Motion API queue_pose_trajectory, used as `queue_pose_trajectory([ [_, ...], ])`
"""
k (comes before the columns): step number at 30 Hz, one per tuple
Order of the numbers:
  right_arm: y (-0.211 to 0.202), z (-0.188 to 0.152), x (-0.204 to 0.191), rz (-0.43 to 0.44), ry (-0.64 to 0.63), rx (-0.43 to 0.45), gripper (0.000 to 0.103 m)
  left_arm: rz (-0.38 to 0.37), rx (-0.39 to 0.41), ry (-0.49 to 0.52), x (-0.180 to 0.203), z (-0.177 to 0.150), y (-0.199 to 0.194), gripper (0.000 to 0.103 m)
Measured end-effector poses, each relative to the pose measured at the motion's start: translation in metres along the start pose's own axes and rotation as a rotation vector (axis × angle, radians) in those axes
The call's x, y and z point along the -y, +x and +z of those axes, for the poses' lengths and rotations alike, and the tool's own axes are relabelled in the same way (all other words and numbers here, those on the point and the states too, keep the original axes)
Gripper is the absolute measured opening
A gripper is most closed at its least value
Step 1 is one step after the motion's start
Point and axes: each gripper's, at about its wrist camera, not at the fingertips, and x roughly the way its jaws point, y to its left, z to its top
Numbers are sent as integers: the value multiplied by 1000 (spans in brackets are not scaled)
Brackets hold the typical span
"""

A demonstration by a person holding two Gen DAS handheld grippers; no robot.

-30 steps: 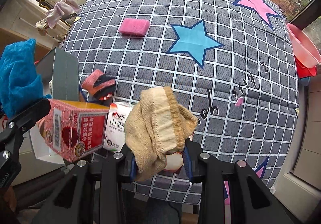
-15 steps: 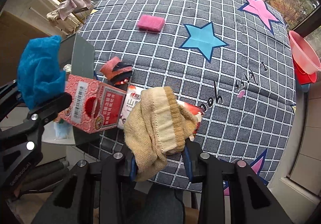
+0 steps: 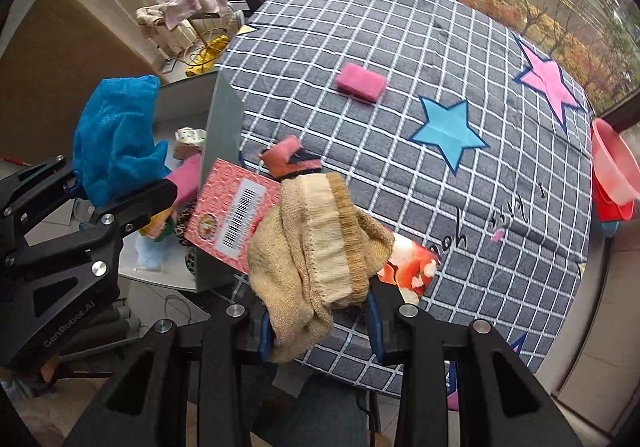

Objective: Organize soft objects
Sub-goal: 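Carry the blue cloth and beige sock with both grippers over the white box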

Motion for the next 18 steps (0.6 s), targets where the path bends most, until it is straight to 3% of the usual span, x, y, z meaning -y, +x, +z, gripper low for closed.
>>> queue_pose_trajectory([
  [18, 8, 35, -84, 26, -220, -12, 37, 60, -9, -217, -72, -42, -5, 35],
])
